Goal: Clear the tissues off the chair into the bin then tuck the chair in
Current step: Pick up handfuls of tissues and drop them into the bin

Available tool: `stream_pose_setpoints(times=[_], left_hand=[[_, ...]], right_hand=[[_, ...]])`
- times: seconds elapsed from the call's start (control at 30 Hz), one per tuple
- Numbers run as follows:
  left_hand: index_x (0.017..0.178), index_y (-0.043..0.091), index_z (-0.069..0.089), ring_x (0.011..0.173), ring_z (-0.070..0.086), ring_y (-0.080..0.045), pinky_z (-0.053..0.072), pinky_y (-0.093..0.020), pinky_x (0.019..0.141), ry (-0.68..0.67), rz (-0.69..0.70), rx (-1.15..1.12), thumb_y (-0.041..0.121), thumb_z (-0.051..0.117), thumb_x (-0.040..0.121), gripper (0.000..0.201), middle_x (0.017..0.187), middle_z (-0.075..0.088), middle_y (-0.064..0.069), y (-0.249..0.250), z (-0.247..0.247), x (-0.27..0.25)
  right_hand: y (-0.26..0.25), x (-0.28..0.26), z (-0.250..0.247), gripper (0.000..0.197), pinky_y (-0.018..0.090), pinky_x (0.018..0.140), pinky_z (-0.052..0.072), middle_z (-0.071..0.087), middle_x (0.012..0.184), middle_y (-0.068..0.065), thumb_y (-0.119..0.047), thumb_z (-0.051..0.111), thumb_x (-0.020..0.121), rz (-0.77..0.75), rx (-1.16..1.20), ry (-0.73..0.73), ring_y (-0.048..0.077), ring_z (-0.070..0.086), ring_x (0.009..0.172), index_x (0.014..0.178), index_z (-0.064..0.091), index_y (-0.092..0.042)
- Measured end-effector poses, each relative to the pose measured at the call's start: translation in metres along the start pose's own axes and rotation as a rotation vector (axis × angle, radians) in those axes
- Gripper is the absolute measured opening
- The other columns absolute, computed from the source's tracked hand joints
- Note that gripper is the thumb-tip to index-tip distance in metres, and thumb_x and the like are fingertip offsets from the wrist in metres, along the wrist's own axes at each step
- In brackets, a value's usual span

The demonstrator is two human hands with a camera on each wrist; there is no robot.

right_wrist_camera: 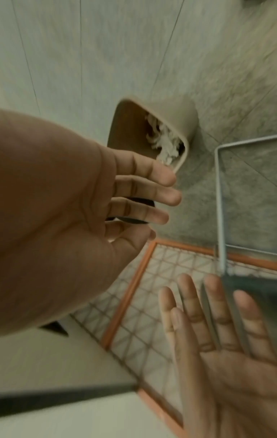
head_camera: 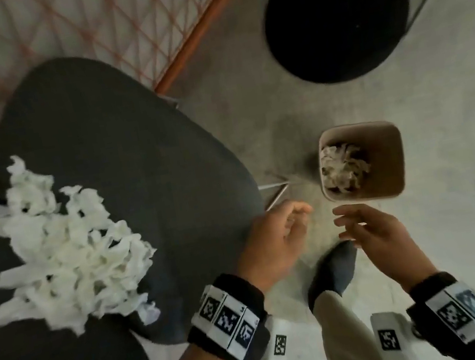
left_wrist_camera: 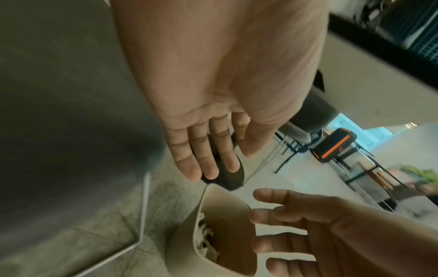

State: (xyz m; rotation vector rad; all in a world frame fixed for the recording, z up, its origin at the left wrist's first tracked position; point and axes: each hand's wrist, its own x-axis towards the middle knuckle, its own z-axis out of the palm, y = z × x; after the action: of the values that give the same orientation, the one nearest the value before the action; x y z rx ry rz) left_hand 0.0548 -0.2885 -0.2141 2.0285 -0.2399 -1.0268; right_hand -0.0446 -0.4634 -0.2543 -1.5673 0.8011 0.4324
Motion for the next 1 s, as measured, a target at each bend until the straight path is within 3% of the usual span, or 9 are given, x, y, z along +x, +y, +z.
stream_pose_setpoints(times=[0.07, 0.17, 0.37, 0.47, 0.53, 0.67, 0.83, 1.0], left_hand=[[0.118, 0.024, 0.064, 0.104, 0.063, -0.002, 0.052, -0.027, 0.093, 0.065, -0.052, -0.054, 0.024, 0.054, 0.097, 0.022, 0.112, 0.069, 0.01, -0.004, -0.028, -0.038], [0.113, 0.031, 0.063, 0.102, 0.063, 0.001, 0.053, -0.032, 0.093, 0.183, -0.129, -0.13, 0.021, 0.059, 0.095, 0.021, 0.109, 0.068, 0.015, -0.014, -0.065, -0.082], [0.105, 0.034, 0.063, 0.094, 0.063, -0.005, 0.056, -0.037, 0.082, 0.656, -0.238, -0.06, 0.018, 0.065, 0.09, 0.021, 0.111, 0.062, 0.013, -0.063, -0.123, -0.135], [0.102, 0.031, 0.063, 0.097, 0.059, -0.012, 0.056, -0.033, 0.079, 0.923, -0.326, 0.04, 0.017, 0.068, 0.087, 0.021, 0.112, 0.052, 0.011, -0.086, -0.15, -0.154], [0.105, 0.03, 0.063, 0.108, 0.055, -0.016, 0.053, -0.031, 0.084, 1.051, -0.434, 0.086, 0.019, 0.068, 0.087, 0.022, 0.117, 0.045, 0.01, -0.098, -0.168, -0.165], [0.118, 0.03, 0.057, 0.124, 0.039, -0.021, 0.034, -0.023, 0.086, 1.16, -0.683, 0.098, 0.018, 0.066, 0.086, 0.035, 0.14, 0.037, 0.002, -0.119, -0.195, -0.178], [0.124, 0.03, 0.05, 0.122, 0.049, -0.021, 0.044, -0.026, 0.089, 1.187, -0.744, -0.052, 0.007, 0.065, 0.085, 0.048, 0.142, 0.034, 0.003, -0.145, -0.209, -0.17], [0.123, 0.028, 0.053, 0.118, 0.055, -0.021, 0.041, -0.025, 0.087, 1.221, -0.736, -0.137, -0.001, 0.057, 0.086, 0.047, 0.13, 0.053, 0.0, -0.16, -0.211, -0.168]], right_hand=[[-0.024, -0.012, 0.018, 0.032, 0.019, 0.076, 0.053, 0.072, 0.1, -0.003, -0.001, 0.053, 0.093, -0.058, -0.088, -0.089, 0.011, 0.069, 0.087, 0.106, 0.068, -0.027], [-0.059, -0.018, 0.046, 0.029, 0.015, 0.075, 0.051, 0.071, 0.102, -0.011, -0.006, 0.056, 0.093, -0.158, -0.226, -0.178, 0.005, 0.067, 0.09, 0.108, 0.067, -0.028], [-0.115, -0.004, 0.13, 0.026, 0.002, 0.071, 0.044, 0.07, 0.102, -0.012, -0.005, 0.058, 0.092, -0.385, -0.446, -0.354, -0.002, 0.064, 0.088, 0.108, 0.068, -0.023], [-0.135, 0.006, 0.182, 0.025, 0.016, 0.077, 0.053, 0.07, 0.099, -0.01, -0.007, 0.06, 0.091, -0.456, -0.524, -0.438, 0.004, 0.066, 0.083, 0.106, 0.068, -0.025], [-0.144, 0.012, 0.22, 0.023, 0.026, 0.079, 0.055, 0.069, 0.095, -0.01, -0.01, 0.061, 0.09, -0.482, -0.58, -0.482, 0.008, 0.066, 0.082, 0.104, 0.069, -0.025], [-0.155, 0.018, 0.29, 0.02, 0.042, 0.08, 0.056, 0.068, 0.1, -0.002, -0.017, 0.062, 0.088, -0.556, -0.643, -0.538, 0.018, 0.067, 0.082, 0.106, 0.069, -0.022], [-0.168, 0.021, 0.36, 0.026, 0.043, 0.075, 0.056, 0.058, 0.104, -0.009, -0.03, 0.066, 0.087, -0.669, -0.69, -0.544, 0.015, 0.063, 0.071, 0.112, 0.062, -0.027], [-0.181, 0.024, 0.411, 0.052, 0.04, 0.081, 0.053, 0.059, 0.116, -0.009, -0.051, 0.064, 0.084, -0.657, -0.798, -0.555, 0.015, 0.061, 0.093, 0.13, 0.046, -0.033]])
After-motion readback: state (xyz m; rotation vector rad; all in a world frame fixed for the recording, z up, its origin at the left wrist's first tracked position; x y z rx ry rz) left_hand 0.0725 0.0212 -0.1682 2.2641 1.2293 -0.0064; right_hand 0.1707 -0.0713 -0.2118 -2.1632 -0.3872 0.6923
